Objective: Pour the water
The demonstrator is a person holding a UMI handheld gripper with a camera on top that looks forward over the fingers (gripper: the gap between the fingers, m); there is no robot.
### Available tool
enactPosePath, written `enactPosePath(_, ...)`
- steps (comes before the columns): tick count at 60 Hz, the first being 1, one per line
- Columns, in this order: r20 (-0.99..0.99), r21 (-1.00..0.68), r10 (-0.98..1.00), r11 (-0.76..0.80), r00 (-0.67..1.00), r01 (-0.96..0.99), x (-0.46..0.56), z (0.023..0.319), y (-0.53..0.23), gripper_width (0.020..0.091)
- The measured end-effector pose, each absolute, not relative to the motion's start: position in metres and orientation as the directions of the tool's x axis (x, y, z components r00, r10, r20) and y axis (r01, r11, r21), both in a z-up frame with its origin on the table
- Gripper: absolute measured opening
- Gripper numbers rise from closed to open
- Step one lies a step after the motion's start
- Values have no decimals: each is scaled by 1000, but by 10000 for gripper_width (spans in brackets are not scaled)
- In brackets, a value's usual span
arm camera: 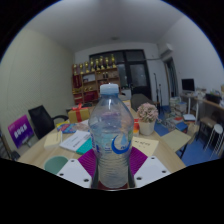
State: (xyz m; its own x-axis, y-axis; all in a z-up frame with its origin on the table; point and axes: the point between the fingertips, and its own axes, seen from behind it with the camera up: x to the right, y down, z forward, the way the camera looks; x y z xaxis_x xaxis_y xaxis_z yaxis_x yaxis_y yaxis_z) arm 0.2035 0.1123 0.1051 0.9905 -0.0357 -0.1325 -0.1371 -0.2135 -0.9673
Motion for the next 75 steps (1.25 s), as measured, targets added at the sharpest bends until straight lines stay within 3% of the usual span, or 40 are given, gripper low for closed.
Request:
enactPosePath(8, -85, -974, 52, -215, 995, -72, 184, 90, 120, 426)
enactPosePath(14, -36, -954, 65, -299, 997, -15, 191, 52, 125, 439)
enactPosePath(24, -44, -961, 81, -275, 996, -20, 185, 56, 116, 432)
enactPosePath(33, -65, -940, 76, -340, 995, -36, 185, 51, 113, 641)
enactPosePath(38, -91, -910, 78, -412, 993, -51, 183, 43, 97, 862)
enactPosePath(39, -90, -909, 75, -414, 993, -51, 182, 42, 97, 859)
enactPosePath(53, -129, -909, 13, -402, 992, -113, 183, 93, 22, 835)
enactPosePath(67, -101, -924, -90, -361, 991, -128, 166, 193, -82, 838)
enactPosePath(75, -105, -925, -140, -350, 985, -149, 148, 235, -129, 835)
